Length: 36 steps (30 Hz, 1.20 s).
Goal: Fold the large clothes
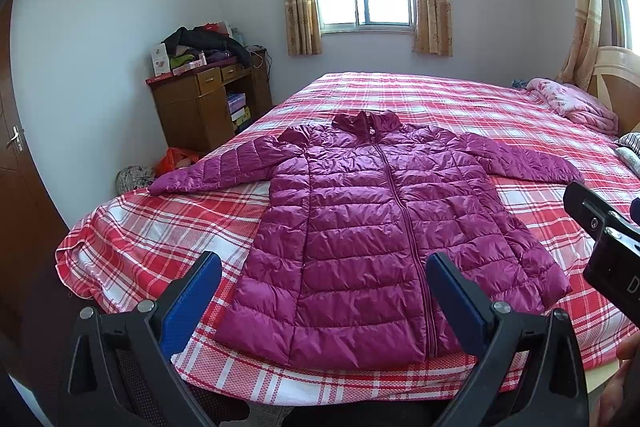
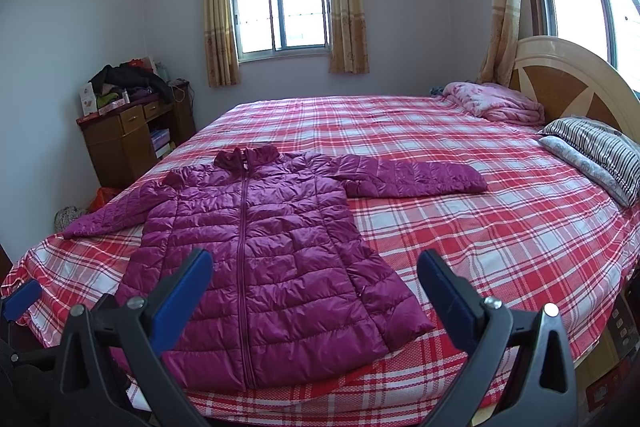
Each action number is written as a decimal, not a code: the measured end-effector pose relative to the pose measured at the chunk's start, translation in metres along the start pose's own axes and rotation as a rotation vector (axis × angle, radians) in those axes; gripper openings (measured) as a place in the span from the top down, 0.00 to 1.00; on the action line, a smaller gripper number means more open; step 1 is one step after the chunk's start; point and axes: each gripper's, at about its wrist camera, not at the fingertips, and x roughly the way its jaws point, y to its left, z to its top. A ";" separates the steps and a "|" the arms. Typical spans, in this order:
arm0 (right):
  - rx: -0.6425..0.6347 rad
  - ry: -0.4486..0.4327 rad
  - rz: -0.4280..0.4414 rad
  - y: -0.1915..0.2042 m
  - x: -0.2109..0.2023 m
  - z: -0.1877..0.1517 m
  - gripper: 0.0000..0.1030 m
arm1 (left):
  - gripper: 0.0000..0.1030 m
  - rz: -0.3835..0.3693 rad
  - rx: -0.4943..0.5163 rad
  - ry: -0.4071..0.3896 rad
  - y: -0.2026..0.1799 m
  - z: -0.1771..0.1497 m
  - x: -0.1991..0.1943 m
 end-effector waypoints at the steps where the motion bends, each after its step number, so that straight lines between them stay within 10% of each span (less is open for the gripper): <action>1: 0.001 0.000 0.000 0.000 0.000 0.000 0.00 | 0.01 -0.001 0.001 0.000 0.000 0.000 0.000; 23: 0.019 0.029 0.007 -0.002 0.012 -0.002 0.00 | 0.01 0.001 0.005 0.028 0.002 -0.003 0.008; 36: 0.138 0.184 0.026 -0.062 0.107 -0.001 0.00 | 0.01 -0.127 0.009 0.092 0.005 0.017 0.087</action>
